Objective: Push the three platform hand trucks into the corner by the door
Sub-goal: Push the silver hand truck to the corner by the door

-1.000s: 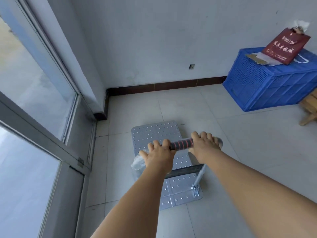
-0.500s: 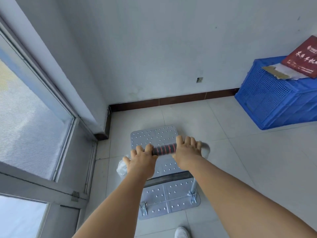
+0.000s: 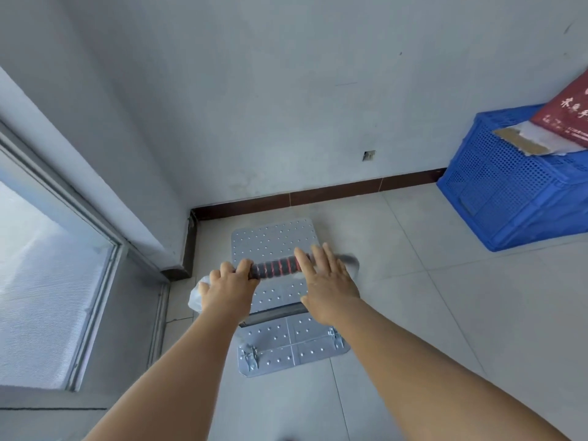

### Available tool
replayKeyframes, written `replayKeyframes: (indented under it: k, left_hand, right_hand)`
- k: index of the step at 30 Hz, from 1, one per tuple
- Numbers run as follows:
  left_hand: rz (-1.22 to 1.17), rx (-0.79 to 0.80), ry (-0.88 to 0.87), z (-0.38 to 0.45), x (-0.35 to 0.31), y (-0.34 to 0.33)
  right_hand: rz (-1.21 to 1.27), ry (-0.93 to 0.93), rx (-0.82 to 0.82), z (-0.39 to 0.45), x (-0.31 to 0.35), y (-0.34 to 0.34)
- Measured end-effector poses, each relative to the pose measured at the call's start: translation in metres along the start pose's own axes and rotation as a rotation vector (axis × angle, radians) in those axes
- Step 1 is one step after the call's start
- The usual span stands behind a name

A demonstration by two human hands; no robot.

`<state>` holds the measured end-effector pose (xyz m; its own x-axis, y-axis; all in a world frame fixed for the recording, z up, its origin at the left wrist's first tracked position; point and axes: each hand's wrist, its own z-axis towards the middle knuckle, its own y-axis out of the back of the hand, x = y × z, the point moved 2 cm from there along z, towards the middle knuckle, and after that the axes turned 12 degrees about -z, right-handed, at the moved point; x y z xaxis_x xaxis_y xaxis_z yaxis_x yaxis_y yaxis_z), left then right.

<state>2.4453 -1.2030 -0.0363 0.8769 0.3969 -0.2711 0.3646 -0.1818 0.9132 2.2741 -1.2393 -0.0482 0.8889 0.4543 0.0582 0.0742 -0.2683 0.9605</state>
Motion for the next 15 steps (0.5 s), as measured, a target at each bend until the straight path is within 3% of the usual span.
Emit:
replayKeyframes:
  k: [15]
  left_hand:
    - [0.000,0.037,-0.048,0.048,0.015,0.020]
  right_hand:
    - [0.069,-0.123,0.095,0.039,0.018,0.025]
